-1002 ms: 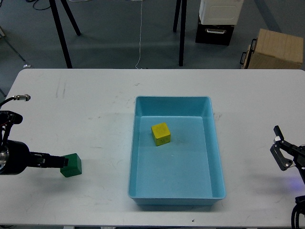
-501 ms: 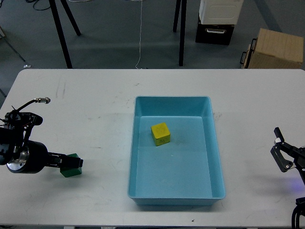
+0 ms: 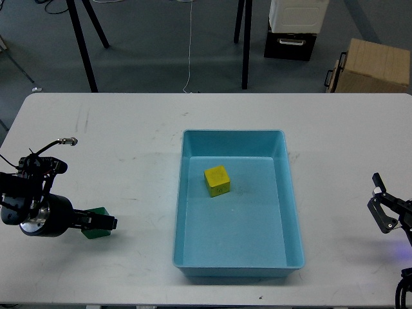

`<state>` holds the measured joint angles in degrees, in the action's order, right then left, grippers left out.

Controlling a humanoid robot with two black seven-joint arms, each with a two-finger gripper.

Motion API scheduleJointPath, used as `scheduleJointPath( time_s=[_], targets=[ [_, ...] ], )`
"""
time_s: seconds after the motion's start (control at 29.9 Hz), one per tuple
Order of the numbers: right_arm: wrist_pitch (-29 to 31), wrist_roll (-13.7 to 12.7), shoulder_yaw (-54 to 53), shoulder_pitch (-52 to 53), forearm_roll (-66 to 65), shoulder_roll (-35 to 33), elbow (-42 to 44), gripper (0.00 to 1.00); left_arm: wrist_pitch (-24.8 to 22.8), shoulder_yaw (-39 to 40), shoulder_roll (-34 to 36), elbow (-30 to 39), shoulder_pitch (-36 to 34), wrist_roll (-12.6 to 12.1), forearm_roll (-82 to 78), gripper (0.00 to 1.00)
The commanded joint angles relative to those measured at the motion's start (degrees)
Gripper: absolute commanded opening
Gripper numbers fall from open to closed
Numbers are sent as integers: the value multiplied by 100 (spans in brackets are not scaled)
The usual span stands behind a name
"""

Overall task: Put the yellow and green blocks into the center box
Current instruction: 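Lift the green cube and carry it over the blue tray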

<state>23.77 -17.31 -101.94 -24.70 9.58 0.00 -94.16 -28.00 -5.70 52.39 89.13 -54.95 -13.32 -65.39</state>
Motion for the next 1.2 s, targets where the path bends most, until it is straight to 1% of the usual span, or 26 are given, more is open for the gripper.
scheduleJointPath(
  time_s=[0.0, 0.03, 0.1, 0.2, 0.23, 0.27, 0.3, 0.33, 0.43, 0.47, 0.5, 0.6, 0.7, 0.77, 0.87, 0.97, 1.04, 1.17],
  targets=[
    [5, 0, -1, 0, 0, 0, 47, 100, 0, 112, -70, -18, 90, -135, -18, 81],
    [5, 0, -1, 0, 0, 0, 47, 100, 0, 130, -88, -44, 107, -179, -27, 77],
    [14, 0, -10, 0, 0, 0, 47, 100, 0, 148, -132, -97, 116, -241, -114, 72],
    [5, 0, -19, 0, 0, 0, 47, 100, 0, 148, -202, -132, 116, -285, -246, 56],
    [14, 0, -27, 0, 0, 0, 47, 100, 0, 148, -211, -133, 116, -337, -247, 51],
    [14, 0, -27, 0, 9, 0, 47, 100, 0, 148, -211, -133, 116, -451, -247, 43],
    [14, 0, -36, 0, 0, 0, 47, 100, 0, 148, -211, -133, 125, -617, -247, 29],
    [5, 0, -36, 0, 0, 0, 47, 100, 0, 148, -211, -133, 134, -680, -247, 18],
    [14, 0, -36, 0, 0, 0, 47, 100, 0, 148, -203, -159, 134, -733, -247, 12],
    [14, 0, -36, 0, 0, 0, 47, 100, 0, 148, -185, -150, 134, -750, -247, 4],
    [14, 0, -36, 0, 0, 0, 47, 100, 0, 148, -168, -141, 134, -759, -264, 0],
    [14, 0, -36, 0, 0, 0, 38, 100, 0, 340, -97, -80, 99, -751, -221, 0],
    [14, 0, -54, 0, 9, 0, 38, 100, 0, 1068, 139, 235, 20, -716, -63, 0],
    [14, 0, -63, 0, 9, 0, 38, 100, 0, 1473, 350, 586, -234, -707, 331, 0],
    [14, 0, -80, 0, 0, 0, 29, 100, 0, 1545, 413, 834, -779, -715, 991, 0],
    [14, 0, -63, 0, 0, 0, 29, 100, 0, 1545, 150, 878, -1034, -715, 1107, 0],
    [14, 0, -63, 0, -8, 0, 29, 100, 0, 1501, -262, 843, -1227, -715, 1116, 0],
    [5, 0, -71, 0, -17, 0, 3, 100, 0, 1072, -869, 747, -1675, -707, 1133, 0]
  ],
)
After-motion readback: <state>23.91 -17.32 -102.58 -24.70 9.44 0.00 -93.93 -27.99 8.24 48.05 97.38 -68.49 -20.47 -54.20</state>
